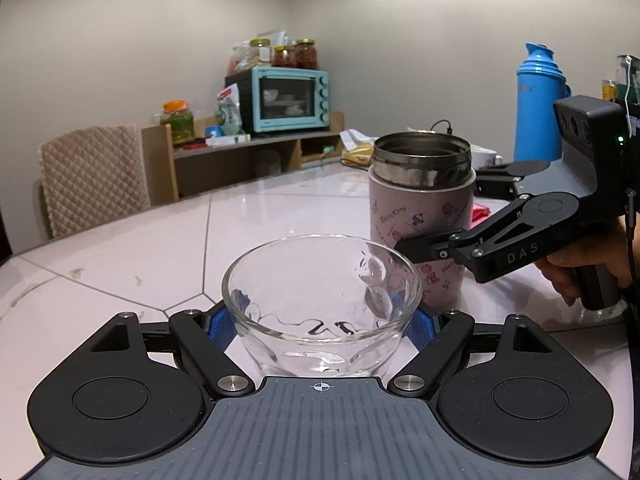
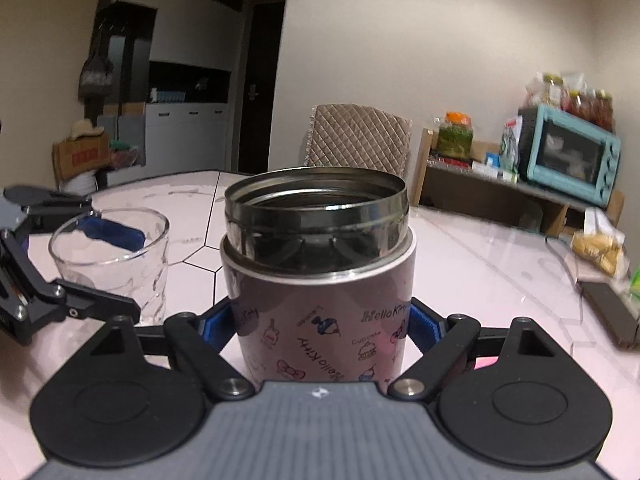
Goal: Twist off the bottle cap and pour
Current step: 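Close the left tool on the glass while the right tool closes on the pink jar, then lift the pink jar with the right tool and tilt it over the glass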
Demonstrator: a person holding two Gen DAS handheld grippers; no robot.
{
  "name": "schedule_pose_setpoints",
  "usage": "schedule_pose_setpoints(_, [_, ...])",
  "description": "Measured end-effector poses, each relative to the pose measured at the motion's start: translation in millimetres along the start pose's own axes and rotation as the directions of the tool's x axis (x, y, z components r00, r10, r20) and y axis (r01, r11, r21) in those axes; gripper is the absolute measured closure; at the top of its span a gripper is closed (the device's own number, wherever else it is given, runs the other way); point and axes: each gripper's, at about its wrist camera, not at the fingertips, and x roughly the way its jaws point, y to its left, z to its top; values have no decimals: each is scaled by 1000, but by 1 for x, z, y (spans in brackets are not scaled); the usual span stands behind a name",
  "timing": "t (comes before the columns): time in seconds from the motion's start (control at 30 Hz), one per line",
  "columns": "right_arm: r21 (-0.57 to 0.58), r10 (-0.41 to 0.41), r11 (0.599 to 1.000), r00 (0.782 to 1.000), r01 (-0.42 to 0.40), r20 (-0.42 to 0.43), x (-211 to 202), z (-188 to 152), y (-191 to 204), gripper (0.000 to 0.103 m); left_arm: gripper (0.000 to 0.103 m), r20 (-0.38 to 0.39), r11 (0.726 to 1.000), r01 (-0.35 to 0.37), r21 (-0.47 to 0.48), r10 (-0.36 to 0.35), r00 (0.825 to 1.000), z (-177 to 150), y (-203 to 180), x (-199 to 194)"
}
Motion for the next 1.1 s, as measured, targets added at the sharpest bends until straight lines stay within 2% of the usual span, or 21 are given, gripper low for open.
schedule_pose_setpoints(0.3, [-117,-3,993,1000,3,6,-3,7,17,16,17,2,1000,4,0,-4,1000,-1,7,-2])
schedule_pose_setpoints(0.5, [-232,-8,973,1000,13,25,-4,10,36,16,17,-1,1000,2,4,-2,1000,0,4,-3])
schedule_pose_setpoints(0.8, [-378,-19,925,999,34,46,-5,13,61,16,17,-2,1000,3,1,-3,1000,0,6,-2])
schedule_pose_setpoints(1.1, [-508,-50,859,997,73,59,-4,15,78,16,17,-3,1000,1,-2,-1,1000,2,2,0])
